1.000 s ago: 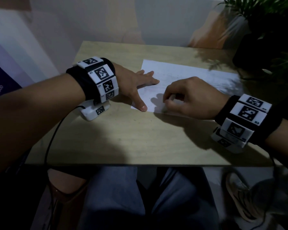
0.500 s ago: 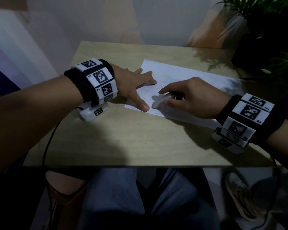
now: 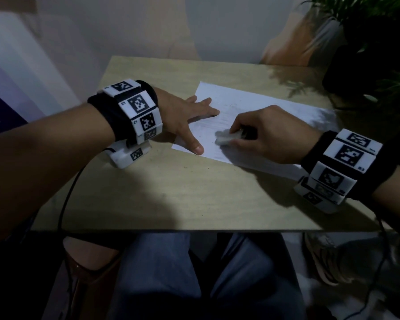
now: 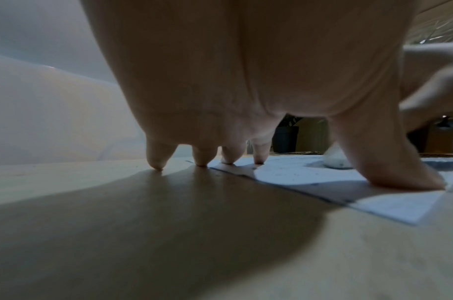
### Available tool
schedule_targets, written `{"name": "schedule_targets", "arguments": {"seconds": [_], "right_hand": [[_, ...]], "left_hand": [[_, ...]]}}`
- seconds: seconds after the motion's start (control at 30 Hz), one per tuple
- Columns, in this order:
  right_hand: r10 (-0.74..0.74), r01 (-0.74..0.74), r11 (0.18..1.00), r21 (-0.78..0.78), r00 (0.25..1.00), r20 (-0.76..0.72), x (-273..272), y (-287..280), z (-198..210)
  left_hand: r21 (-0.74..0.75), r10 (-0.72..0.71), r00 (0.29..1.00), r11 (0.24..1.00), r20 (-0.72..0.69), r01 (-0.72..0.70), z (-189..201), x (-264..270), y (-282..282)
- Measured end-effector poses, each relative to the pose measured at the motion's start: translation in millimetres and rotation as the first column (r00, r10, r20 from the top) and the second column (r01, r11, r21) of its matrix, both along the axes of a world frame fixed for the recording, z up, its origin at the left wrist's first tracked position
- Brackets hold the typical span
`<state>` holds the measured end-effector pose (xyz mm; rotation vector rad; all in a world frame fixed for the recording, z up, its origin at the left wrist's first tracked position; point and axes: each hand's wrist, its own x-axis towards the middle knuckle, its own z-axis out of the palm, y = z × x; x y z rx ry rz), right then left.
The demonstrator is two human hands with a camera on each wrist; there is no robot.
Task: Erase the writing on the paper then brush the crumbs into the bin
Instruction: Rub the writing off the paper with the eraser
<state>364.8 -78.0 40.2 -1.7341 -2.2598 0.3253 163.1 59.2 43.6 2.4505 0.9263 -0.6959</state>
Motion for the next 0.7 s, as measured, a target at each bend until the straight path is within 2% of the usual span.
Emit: {"name": "schedule_targets", "arguments": {"seconds": [0.1, 0.2, 0.27, 0.37, 0.43, 0.57, 0.63, 0.7], "right_hand": [[0.063, -0.069, 0.991, -0.118, 0.997, -0.055, -2.5, -3.4, 0.8], [-0.031, 0.031, 1.0, -0.001, 0.999, -0.017, 1.7, 2.4, 0.3], [-0.036, 0.036, 0.997, 0.068, 0.999, 0.009, 2.1, 3.2, 0.0], [0.062, -0.063, 0.997, -0.039, 0.998, -0.033, -0.9, -3.0, -1.3], [0.066, -0.07, 0.992, -0.105, 0.997, -0.045, -2.5, -3.9, -0.5], [-0.05, 0.049, 0.998, 0.03, 0.999, 0.018, 1.7, 3.1, -2.6], [0.005, -0.006, 0.999, 0.05, 0.999, 0.034, -0.1, 0.4, -1.6], [0.072, -0.072, 0.997, -0.041, 0.997, -0.016, -1.7, -5.5, -0.1]], "left_hand": [[-0.003, 0.004, 1.0, 1.0, 0.003, -0.004, -1.1, 0.0, 1.7], [-0.013, 0.004, 1.0, 1.0, 0.008, -0.004, -2.3, 0.0, 3.4], [-0.017, 0.005, 1.0, 1.0, 0.005, -0.004, -2.9, -0.2, 3.6], [-0.01, 0.013, 1.0, 1.0, -0.002, -0.013, -1.8, 0.3, 1.9], [-0.008, 0.022, 1.0, 1.0, 0.0, -0.022, 0.1, 0.5, 0.3], [-0.015, 0.021, 1.0, 1.0, 0.003, -0.021, 1.3, -0.3, 0.2], [-0.018, 0.022, 1.0, 1.0, 0.003, -0.022, 1.3, -0.4, 0.2], [-0.016, 0.025, 1.0, 1.0, -0.001, -0.025, 1.6, 0.0, -1.0]]}}
